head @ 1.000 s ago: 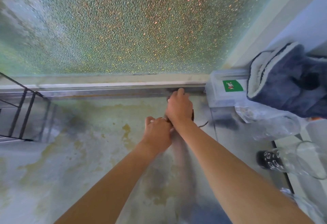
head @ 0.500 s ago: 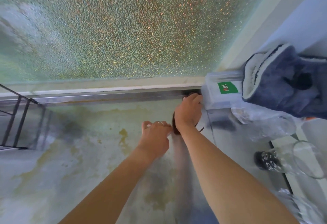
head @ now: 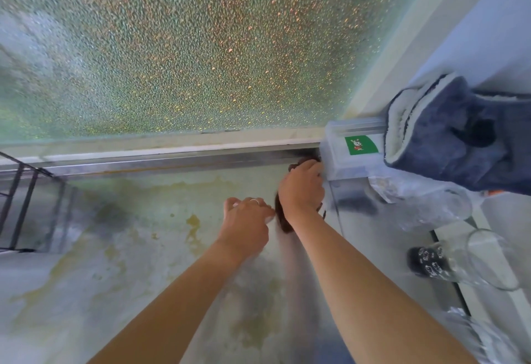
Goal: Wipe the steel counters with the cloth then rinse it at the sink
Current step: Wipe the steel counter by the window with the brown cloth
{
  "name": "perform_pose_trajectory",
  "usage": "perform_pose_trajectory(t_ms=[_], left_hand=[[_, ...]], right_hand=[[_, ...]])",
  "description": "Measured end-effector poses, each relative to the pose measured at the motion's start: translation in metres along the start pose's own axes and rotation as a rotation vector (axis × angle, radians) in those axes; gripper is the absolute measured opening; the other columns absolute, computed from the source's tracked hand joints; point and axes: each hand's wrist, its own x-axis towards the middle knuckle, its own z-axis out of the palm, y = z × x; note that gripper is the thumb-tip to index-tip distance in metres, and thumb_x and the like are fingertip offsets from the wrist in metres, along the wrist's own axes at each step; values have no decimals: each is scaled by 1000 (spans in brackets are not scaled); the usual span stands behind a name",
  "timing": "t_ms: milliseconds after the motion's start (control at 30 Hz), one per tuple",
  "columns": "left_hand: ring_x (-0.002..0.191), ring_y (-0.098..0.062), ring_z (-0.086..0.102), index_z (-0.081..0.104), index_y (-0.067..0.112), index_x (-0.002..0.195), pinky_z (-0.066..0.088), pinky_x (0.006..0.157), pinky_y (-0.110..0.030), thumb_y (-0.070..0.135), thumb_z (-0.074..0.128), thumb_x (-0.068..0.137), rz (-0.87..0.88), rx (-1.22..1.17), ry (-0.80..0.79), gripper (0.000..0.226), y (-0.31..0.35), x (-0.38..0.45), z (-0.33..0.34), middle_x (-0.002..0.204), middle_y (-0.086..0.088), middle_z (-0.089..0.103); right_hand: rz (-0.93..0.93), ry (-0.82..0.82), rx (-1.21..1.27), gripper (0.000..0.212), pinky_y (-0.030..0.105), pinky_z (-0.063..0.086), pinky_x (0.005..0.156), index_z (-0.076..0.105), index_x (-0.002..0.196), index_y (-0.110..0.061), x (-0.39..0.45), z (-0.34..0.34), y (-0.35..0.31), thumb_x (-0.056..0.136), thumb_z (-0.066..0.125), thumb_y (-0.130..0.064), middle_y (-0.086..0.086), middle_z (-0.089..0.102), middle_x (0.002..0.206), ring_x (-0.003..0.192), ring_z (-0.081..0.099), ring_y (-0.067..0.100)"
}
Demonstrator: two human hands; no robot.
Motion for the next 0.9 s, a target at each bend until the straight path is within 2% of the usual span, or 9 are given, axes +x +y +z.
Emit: perform_pose_trajectory(t_ms=[167,333,467,567,633,700,767,833,900], left_hand=[[110,-10,53,61,34,93,18,88,-36,9,52,73,11,-33,23,33,-1,-3,1,107,15,60],[108,-8,53,64,33,92,16,85,-32,10,52,75,3,-34,33,31,0,-4,1,101,16,57],[106,-7,52,55,36,84,15,84,-32,10,51,75,19,-34,30,28,-1,-4,-1,99,18,54],[107,-7,52,58,39,87,17,86,-34,9,51,74,25,-37,29,33,0,-5,-1,106,18,59],[107,-8,52,62,37,89,16,86,-33,11,51,75,18,-43,28,32,0,-4,1,105,16,59],[107,-8,53,67,38,94,15,87,-34,13,51,74,8,-49,23,36,-3,-4,4,102,15,60],[106,-8,53,67,39,100,14,85,-34,12,50,73,21,-32,26,42,-6,-6,5,104,16,61],[104,-8,54,62,36,99,10,80,-32,10,51,72,42,-12,23,39,-5,-8,4,104,15,59],[103,-8,56,57,32,93,8,78,-32,9,49,71,43,-3,35,33,-3,-9,3,102,15,57]], right_hand=[[64,10,110,62,37,56,76,37,147,8,10,-4,-10,102,46,-34,23,50,138,110,66,35],[-256,37,63,46,36,51,66,53,134,-7,-17,5,9,95,54,-31,16,56,120,94,64,34],[-26,28,105,62,36,51,69,42,141,5,-1,1,-6,96,51,-36,18,56,125,99,67,34],[-25,23,136,58,37,55,74,45,140,4,4,2,-7,97,51,-34,19,55,128,102,67,34],[-196,25,157,48,36,51,70,52,135,-8,-7,1,-3,94,55,-32,15,56,123,99,65,35],[-502,-78,159,44,35,45,71,56,135,-23,-14,4,0,91,57,-30,11,55,120,99,62,35],[-635,-171,118,47,38,48,72,57,136,-28,-7,1,2,89,58,-30,11,55,118,100,61,35],[-610,-46,49,44,40,51,71,62,126,-19,0,1,8,83,61,-28,14,56,110,95,61,37],[-444,136,-18,34,42,51,76,63,113,-11,1,3,18,82,62,-25,16,55,107,96,58,37]])
